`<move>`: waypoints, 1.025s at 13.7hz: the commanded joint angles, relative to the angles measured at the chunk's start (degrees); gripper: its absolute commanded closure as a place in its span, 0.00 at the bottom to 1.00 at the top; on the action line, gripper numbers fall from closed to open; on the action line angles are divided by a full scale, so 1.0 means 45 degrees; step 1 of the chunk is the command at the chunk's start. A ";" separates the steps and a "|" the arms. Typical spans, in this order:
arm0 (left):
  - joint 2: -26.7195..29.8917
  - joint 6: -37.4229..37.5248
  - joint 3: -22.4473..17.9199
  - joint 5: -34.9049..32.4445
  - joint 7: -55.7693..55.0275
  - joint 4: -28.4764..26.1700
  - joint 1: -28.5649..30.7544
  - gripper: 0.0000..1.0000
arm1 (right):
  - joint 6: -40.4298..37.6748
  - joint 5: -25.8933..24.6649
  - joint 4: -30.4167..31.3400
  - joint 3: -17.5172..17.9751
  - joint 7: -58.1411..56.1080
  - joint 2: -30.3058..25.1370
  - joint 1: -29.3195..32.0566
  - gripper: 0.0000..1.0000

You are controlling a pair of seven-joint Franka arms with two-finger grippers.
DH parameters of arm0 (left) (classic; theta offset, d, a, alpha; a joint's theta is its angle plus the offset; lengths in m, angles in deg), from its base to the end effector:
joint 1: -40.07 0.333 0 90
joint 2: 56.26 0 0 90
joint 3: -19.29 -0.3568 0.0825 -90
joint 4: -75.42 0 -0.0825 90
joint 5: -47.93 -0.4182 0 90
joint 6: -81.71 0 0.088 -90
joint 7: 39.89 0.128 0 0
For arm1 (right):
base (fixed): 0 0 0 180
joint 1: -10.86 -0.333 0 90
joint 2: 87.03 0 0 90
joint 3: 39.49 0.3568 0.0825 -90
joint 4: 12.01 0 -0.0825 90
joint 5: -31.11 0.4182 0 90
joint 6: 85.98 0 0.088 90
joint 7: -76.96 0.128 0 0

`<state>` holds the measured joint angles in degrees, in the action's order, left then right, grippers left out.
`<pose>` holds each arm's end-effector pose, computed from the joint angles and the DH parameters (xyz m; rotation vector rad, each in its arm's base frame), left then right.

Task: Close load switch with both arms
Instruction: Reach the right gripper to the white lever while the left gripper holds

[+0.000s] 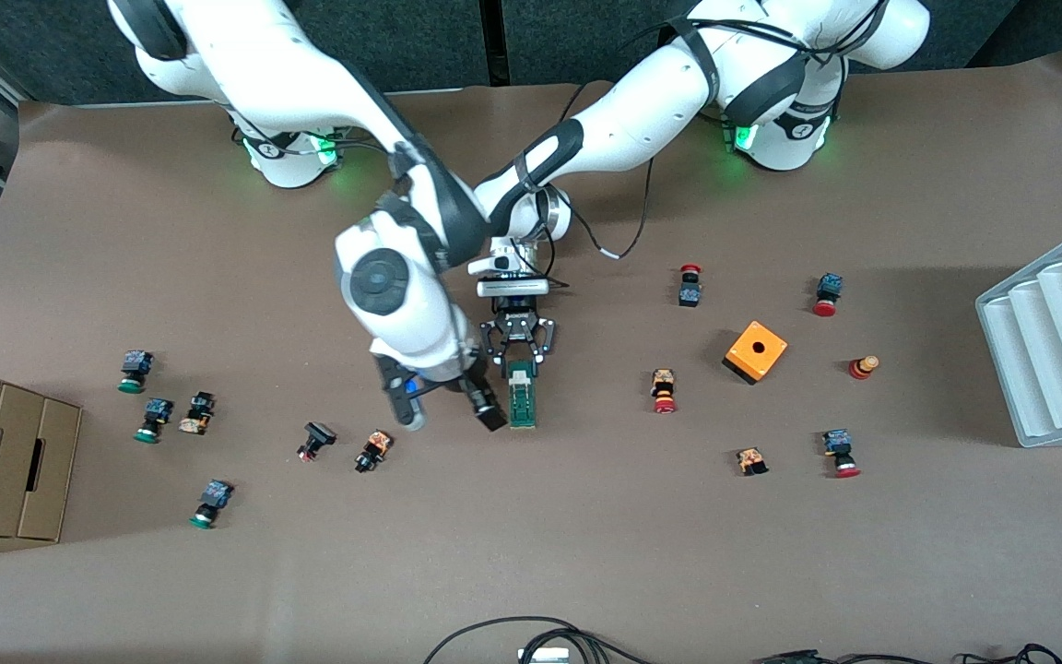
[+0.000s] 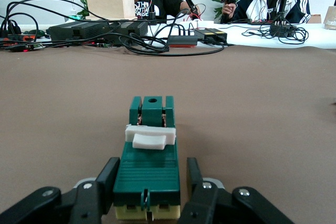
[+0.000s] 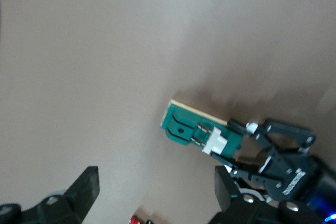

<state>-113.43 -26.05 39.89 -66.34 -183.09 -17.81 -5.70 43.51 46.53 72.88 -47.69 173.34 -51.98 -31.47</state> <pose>0.3962 -0.6082 0.0549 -2.5344 -0.0412 -1.8375 0.6315 0.4662 0.3330 -2.4062 1.6586 0.0826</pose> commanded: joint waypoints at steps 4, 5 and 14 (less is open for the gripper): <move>0.0086 0.0137 0.0071 0.0180 0.0259 -0.0044 -0.0024 0.41 | 0.0482 0.0693 0.0136 -0.0149 0.1198 0.0942 -0.0496 0.27; 0.0086 0.0137 0.0071 0.0180 0.0240 -0.0045 -0.0005 0.41 | 0.0656 0.0733 0.0428 -0.0149 0.1198 0.0942 -0.0650 0.29; 0.0106 0.0137 0.0071 0.0219 0.0240 -0.0006 -0.0063 0.40 | 0.2708 0.0949 0.1564 -0.0169 0.1530 0.1469 -0.1472 0.44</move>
<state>-113.46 -26.05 39.95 -66.22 -183.05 -17.84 -5.76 53.60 49.00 79.34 -47.81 179.84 -45.80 -37.21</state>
